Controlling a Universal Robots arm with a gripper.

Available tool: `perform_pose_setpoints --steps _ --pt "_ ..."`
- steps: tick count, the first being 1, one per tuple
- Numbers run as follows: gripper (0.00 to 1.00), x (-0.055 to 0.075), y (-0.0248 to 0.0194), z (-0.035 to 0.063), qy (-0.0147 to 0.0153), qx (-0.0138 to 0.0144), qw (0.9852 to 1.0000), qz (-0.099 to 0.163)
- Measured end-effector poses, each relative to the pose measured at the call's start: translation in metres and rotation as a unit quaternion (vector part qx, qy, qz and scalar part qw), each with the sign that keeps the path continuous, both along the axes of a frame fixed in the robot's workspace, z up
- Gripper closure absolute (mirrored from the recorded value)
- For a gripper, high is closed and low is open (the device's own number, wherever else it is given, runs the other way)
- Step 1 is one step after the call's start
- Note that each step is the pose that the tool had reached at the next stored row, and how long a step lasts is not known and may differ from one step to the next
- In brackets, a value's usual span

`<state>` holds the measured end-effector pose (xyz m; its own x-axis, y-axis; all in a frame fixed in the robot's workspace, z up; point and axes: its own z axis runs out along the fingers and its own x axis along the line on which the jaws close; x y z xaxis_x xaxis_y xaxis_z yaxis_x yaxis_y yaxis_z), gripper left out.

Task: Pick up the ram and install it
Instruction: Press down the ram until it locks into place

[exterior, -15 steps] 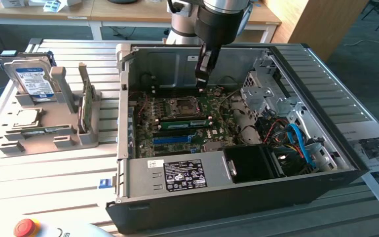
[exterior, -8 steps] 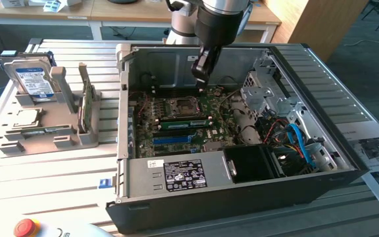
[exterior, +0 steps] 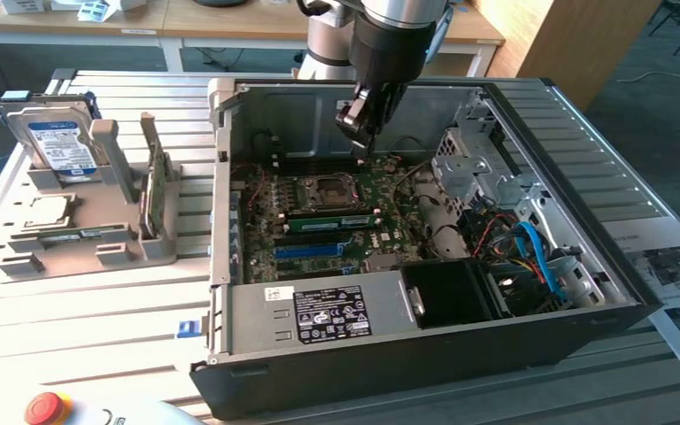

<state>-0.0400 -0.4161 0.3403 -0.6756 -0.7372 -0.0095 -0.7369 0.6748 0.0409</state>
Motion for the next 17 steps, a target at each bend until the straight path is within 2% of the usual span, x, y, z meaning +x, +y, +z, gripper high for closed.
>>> perform_pose_setpoints --steps 4,9,13,17 --pt "0.89 0.0000 0.0000 -0.0009 0.0000 0.0000 0.9994 -0.035" --pt "0.89 0.0000 0.0000 -0.0020 0.0000 0.0000 0.9970 -0.078" --pt "0.89 0.0000 0.0000 -0.0030 0.0000 0.0001 0.9937 -0.112" --pt "0.89 0.0000 0.0000 -0.0039 0.0000 0.0001 0.9891 -0.147"
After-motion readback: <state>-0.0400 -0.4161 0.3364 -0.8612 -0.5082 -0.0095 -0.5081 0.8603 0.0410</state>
